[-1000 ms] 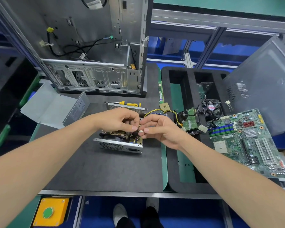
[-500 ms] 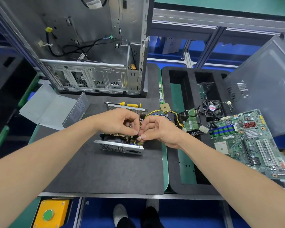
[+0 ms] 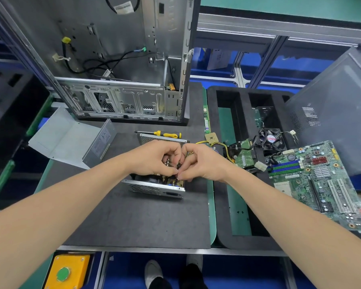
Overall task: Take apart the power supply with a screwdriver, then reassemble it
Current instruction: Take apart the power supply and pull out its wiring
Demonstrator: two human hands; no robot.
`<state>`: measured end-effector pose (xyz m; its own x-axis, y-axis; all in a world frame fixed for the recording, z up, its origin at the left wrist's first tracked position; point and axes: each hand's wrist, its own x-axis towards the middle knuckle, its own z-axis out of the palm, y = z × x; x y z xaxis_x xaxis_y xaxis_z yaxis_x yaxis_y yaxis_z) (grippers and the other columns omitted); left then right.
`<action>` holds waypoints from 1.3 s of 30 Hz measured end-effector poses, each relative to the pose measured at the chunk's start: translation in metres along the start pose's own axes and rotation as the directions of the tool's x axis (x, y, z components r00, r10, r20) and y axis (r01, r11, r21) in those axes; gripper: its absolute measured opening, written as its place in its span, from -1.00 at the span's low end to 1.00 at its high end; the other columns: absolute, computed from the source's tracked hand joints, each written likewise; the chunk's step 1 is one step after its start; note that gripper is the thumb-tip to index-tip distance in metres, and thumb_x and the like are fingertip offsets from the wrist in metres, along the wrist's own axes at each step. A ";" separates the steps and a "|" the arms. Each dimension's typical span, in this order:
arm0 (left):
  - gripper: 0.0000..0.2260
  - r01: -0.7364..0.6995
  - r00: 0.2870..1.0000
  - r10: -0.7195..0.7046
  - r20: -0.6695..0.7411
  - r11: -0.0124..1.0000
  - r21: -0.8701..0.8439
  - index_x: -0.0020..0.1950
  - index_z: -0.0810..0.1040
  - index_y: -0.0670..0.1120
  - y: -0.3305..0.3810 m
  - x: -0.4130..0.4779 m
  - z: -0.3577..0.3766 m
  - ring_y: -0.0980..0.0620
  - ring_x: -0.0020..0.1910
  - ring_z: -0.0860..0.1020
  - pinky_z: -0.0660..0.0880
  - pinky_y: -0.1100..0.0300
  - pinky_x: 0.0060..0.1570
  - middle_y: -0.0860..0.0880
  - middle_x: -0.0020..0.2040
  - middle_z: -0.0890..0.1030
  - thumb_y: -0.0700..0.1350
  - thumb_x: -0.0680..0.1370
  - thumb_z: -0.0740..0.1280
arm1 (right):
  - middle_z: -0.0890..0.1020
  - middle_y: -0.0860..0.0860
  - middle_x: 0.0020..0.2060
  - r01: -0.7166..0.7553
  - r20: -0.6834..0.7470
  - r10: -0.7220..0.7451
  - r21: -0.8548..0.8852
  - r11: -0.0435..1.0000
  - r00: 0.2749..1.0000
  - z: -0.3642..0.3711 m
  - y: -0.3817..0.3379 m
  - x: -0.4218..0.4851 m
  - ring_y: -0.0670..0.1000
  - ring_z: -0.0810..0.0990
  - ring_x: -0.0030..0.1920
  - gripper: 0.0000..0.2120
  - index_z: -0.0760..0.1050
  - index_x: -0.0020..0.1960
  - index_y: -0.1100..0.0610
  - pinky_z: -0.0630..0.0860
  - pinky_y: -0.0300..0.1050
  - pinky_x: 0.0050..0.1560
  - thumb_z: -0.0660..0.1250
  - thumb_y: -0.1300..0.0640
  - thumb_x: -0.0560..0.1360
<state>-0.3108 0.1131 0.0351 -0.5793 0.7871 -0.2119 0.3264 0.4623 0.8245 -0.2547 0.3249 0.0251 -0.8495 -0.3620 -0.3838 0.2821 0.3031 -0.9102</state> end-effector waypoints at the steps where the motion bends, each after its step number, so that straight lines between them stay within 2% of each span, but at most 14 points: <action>1: -0.77 0.003 1.000 -0.003 -0.006 1.000 0.000 -0.13 0.50 -0.03 0.000 0.000 0.001 0.16 -0.32 0.36 0.35 0.33 -0.28 0.12 -0.18 0.59 -0.23 0.44 0.54 | 0.74 0.31 -0.15 -0.003 -0.006 0.002 -0.029 1.000 1.000 0.000 -0.002 0.000 0.18 0.71 -0.20 -0.59 0.43 0.10 0.41 0.70 0.14 -0.05 0.58 0.46 0.39; 3: -0.77 -0.001 1.000 0.001 -0.010 1.000 -0.001 -0.13 0.50 -0.04 0.000 0.000 0.001 0.16 -0.33 0.35 0.35 0.32 -0.28 0.17 -0.20 0.58 -0.22 0.45 0.54 | 0.75 0.25 -0.18 -0.006 -0.028 0.004 -0.082 0.997 1.000 0.001 -0.006 0.000 0.14 0.73 -0.22 -0.59 0.43 0.09 0.40 0.72 0.13 -0.05 0.59 0.44 0.38; 6: -0.76 -0.012 1.000 0.012 -0.008 0.999 0.033 -0.13 0.48 0.02 0.000 -0.001 0.000 0.16 -0.31 0.38 0.37 0.32 -0.27 0.20 -0.20 0.57 -0.17 0.46 0.54 | 0.77 0.10 -0.20 0.013 -0.047 -0.027 -0.276 0.961 0.999 0.003 -0.009 -0.001 0.02 0.72 -0.26 -0.61 0.47 0.04 0.28 0.68 0.07 -0.03 0.60 0.37 0.36; 9: -0.71 -0.024 0.999 0.028 -0.027 0.989 0.144 -0.12 0.46 0.09 0.001 -0.003 0.000 0.14 -0.31 0.41 0.37 0.29 -0.30 0.15 -0.23 0.54 -0.16 0.43 0.55 | 0.74 0.07 -0.22 0.033 -0.065 -0.063 -0.389 0.920 0.996 0.000 -0.009 -0.004 -0.05 0.60 -0.36 -0.61 0.43 0.00 0.17 0.58 -0.10 -0.21 0.57 0.36 0.34; 11: -0.70 -0.035 0.999 0.041 -0.021 0.970 0.239 -0.10 0.45 0.11 0.002 -0.003 0.003 0.12 -0.29 0.43 0.36 0.26 -0.30 0.11 -0.23 0.52 -0.15 0.41 0.55 | 0.72 0.08 -0.21 0.045 -0.058 -0.076 -0.424 0.905 0.995 -0.002 -0.005 -0.006 -0.04 0.56 -0.40 -0.61 0.39 -0.02 0.10 0.53 -0.13 -0.27 0.54 0.36 0.36; 13: -0.71 -0.040 0.999 0.046 -0.016 0.960 0.276 -0.07 0.48 0.13 0.002 -0.002 0.004 0.15 -0.26 0.45 0.33 0.29 -0.29 0.12 -0.24 0.50 -0.14 0.42 0.54 | 0.70 0.08 -0.19 0.045 -0.058 -0.074 -0.403 0.914 0.996 -0.001 0.002 -0.009 -0.04 0.56 -0.41 -0.59 0.36 -0.03 0.04 0.54 -0.11 -0.27 0.54 0.34 0.40; 17: -0.80 -0.016 1.000 0.022 -0.020 0.971 0.237 -0.04 0.59 0.15 0.001 -0.003 -0.002 0.16 -0.27 0.48 0.35 0.34 -0.29 0.21 -0.29 0.51 -0.13 0.47 0.51 | 0.68 0.01 -0.20 0.031 -0.140 -0.085 -0.350 0.936 0.987 0.011 0.021 -0.013 -0.03 0.56 -0.39 -0.54 0.30 -0.04 -0.06 0.58 -0.05 -0.18 0.57 0.26 0.46; 20: -0.88 -0.053 0.998 0.059 -0.015 0.970 0.239 -0.06 0.65 0.08 -0.001 -0.004 -0.002 0.13 -0.24 0.48 0.37 0.37 -0.25 0.15 -0.20 0.58 -0.12 0.49 0.53 | 0.70 -0.01 -0.18 0.044 -0.244 -0.115 -0.279 0.959 0.963 0.021 0.032 -0.018 -0.03 0.58 -0.31 -0.52 0.30 -0.07 -0.11 0.64 0.05 -0.07 0.59 0.25 0.44; 24: -0.89 -0.067 0.997 0.073 -0.017 0.968 0.242 -0.08 0.68 0.07 -0.001 -0.001 -0.002 0.11 -0.22 0.49 0.40 0.38 -0.21 0.15 -0.12 0.61 -0.11 0.48 0.56 | 0.72 -0.09 -0.18 0.065 -0.346 -0.161 -0.272 0.960 0.924 0.032 0.042 -0.021 -0.06 0.64 -0.25 -0.49 0.27 -0.11 -0.15 0.66 -0.07 -0.09 0.58 0.26 0.44; 30: -0.89 -0.076 0.997 0.074 0.017 0.973 0.220 -0.10 0.71 0.10 -0.001 -0.001 -0.002 0.07 -0.19 0.52 0.51 0.16 -0.12 0.13 -0.05 0.65 -0.11 0.48 0.56 | 0.71 -0.15 -0.21 0.086 -0.391 -0.208 -0.306 0.948 0.896 0.041 0.048 -0.021 -0.08 0.63 -0.27 -0.53 0.29 -0.11 -0.10 0.62 -0.18 -0.11 0.58 0.22 0.44; 34: -0.88 -0.086 0.996 0.082 0.030 0.972 0.218 -0.10 0.72 0.12 -0.002 0.000 -0.003 0.09 -0.15 0.54 0.49 0.23 -0.10 0.15 -0.03 0.66 -0.10 0.47 0.57 | 0.72 -0.15 -0.19 0.095 -0.394 -0.231 -0.334 0.938 0.890 0.043 0.050 -0.024 -0.07 0.65 -0.25 -0.53 0.28 -0.11 -0.12 0.57 -0.28 -0.11 0.58 0.19 0.45; 39: -0.88 -0.108 0.994 0.103 0.037 0.969 0.223 -0.10 0.72 0.14 -0.004 0.001 -0.003 0.10 -0.08 0.57 0.50 0.21 -0.06 0.19 -0.03 0.66 -0.07 0.47 0.57 | 0.72 -0.14 -0.19 0.088 -0.387 -0.241 -0.373 0.923 0.890 0.045 0.049 -0.026 -0.04 0.68 -0.20 -0.55 0.30 -0.10 -0.13 0.63 0.00 0.00 0.57 0.18 0.47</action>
<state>-0.3148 0.1109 0.0325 -0.5149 0.8449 -0.1452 0.5456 0.4536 0.7047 -0.1983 0.3092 -0.0163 -0.9966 -0.0546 -0.0622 0.0194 0.5774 -0.8162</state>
